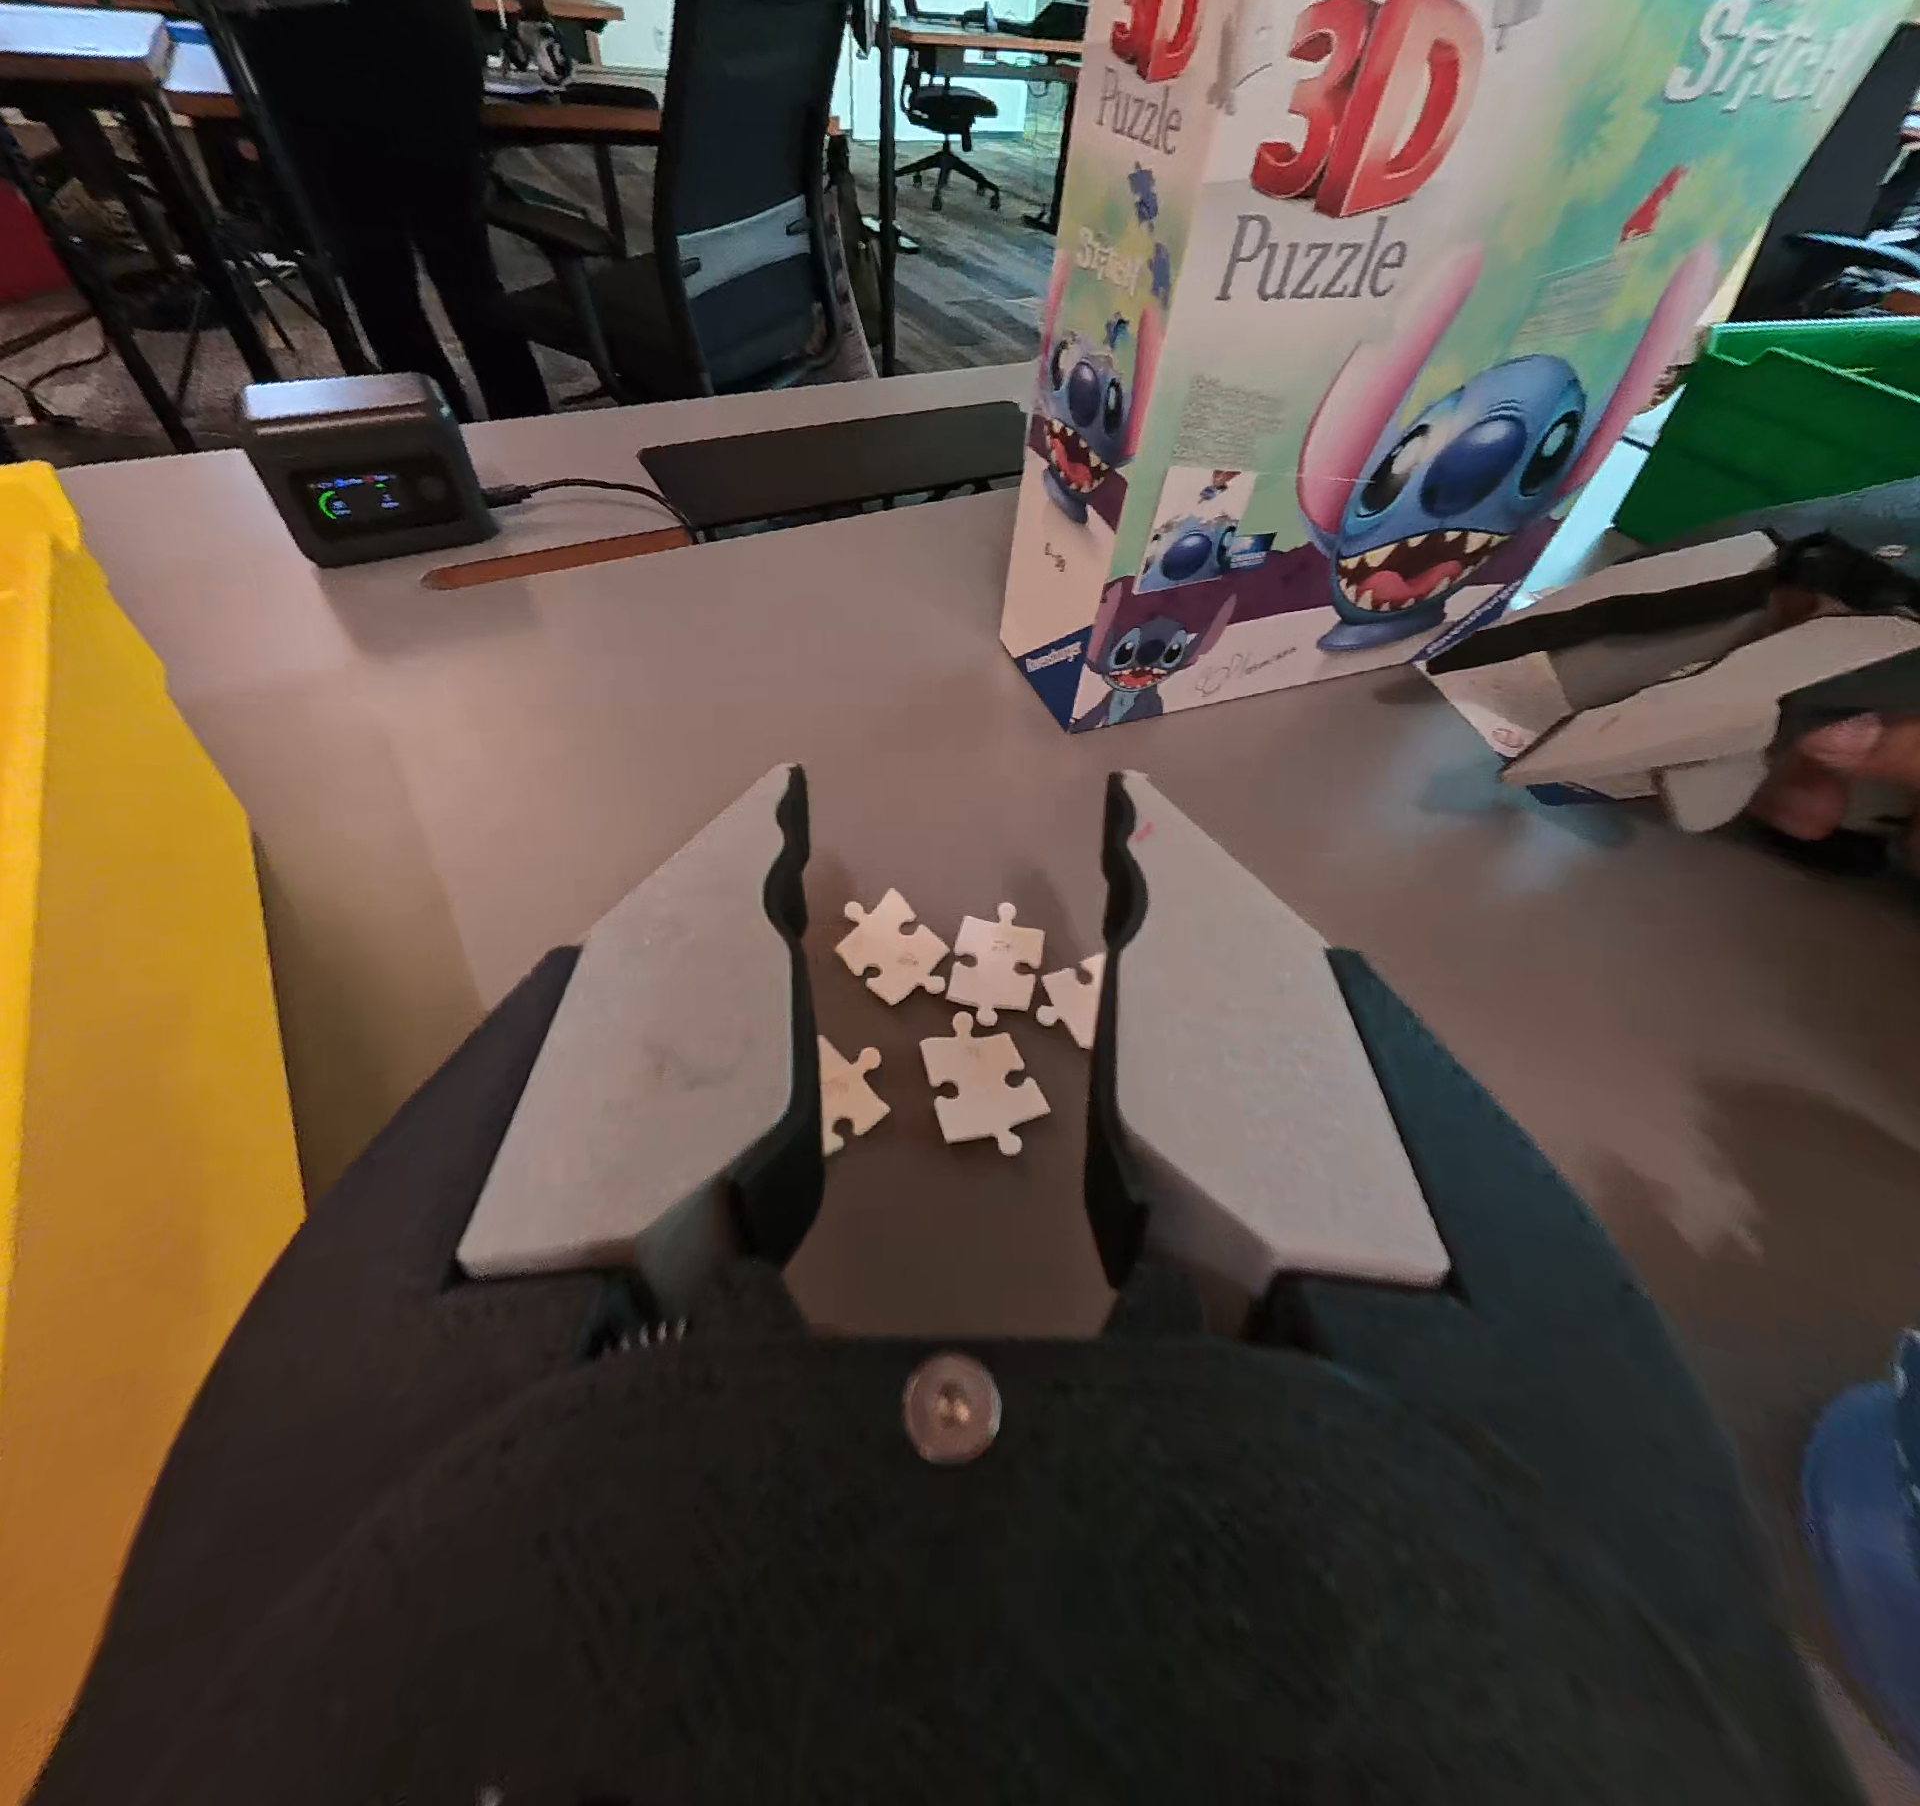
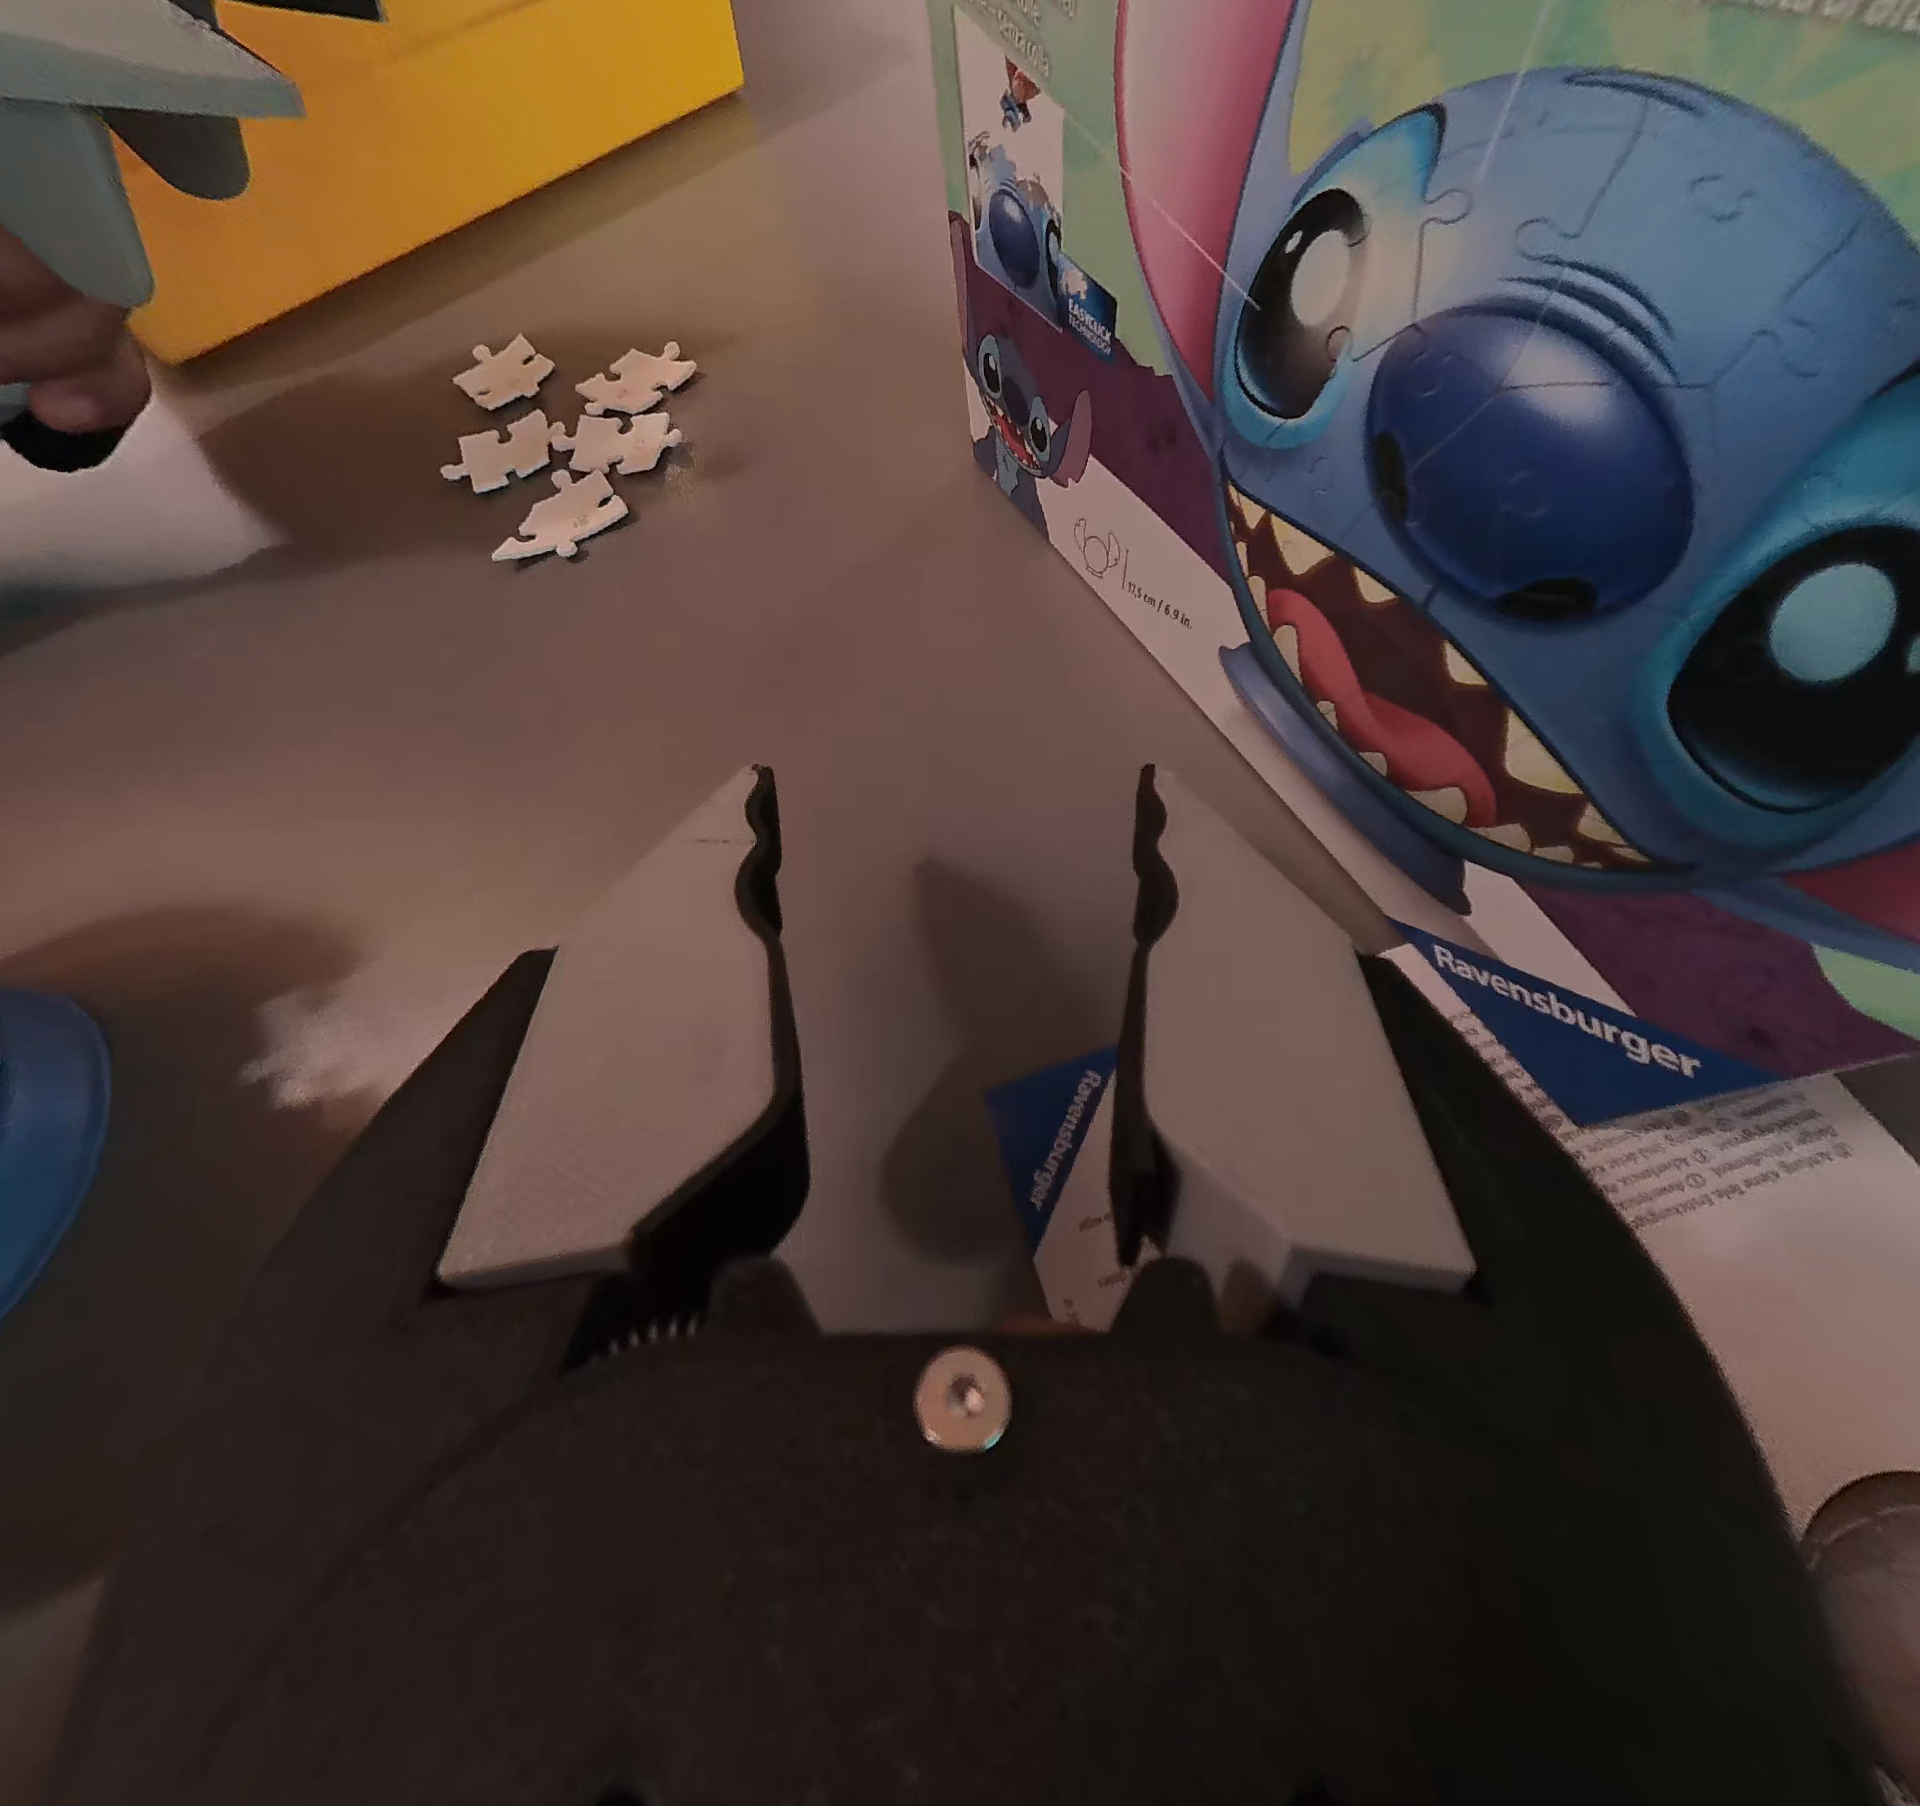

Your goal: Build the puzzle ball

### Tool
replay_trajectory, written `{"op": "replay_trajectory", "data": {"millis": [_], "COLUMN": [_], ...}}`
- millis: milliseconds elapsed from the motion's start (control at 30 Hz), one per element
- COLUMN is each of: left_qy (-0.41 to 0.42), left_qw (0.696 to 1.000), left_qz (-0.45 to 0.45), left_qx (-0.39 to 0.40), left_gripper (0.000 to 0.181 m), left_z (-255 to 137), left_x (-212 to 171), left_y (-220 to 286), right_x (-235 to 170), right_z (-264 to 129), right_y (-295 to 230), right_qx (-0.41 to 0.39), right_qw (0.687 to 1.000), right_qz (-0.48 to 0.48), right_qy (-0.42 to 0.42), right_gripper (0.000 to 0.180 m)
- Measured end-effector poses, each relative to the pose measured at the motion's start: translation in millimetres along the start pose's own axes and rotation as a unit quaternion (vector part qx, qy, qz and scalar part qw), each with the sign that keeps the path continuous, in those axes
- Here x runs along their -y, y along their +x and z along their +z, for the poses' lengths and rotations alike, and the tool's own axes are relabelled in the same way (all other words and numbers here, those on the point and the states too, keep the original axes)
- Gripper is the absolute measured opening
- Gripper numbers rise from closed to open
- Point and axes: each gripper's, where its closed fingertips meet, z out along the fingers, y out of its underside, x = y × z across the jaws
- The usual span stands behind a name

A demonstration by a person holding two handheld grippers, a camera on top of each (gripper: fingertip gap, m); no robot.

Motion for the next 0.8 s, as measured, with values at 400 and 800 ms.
{"op": "replay_trajectory", "data": {"millis": [400,800], "left_qy": [-0.01,-0.016], "left_qw": [1.0,1.0], "left_qz": [-0.014,-0.026], "left_qx": [0.001,-0.007], "left_gripper": [0.055,0.055], "left_z": [2.5,2.9], "left_x": [-4.9,-6.9], "left_y": [-5.8,-6.4], "right_x": [-3.1,-2.0], "right_z": [3.1,2.2], "right_y": [-2.2,-4.0], "right_qx": [0.009,0.013], "right_qw": [1.0,1.0], "right_qz": [-0.001,-0.006], "right_qy": [-0.014,-0.009], "right_gripper": [0.067,0.066]}}
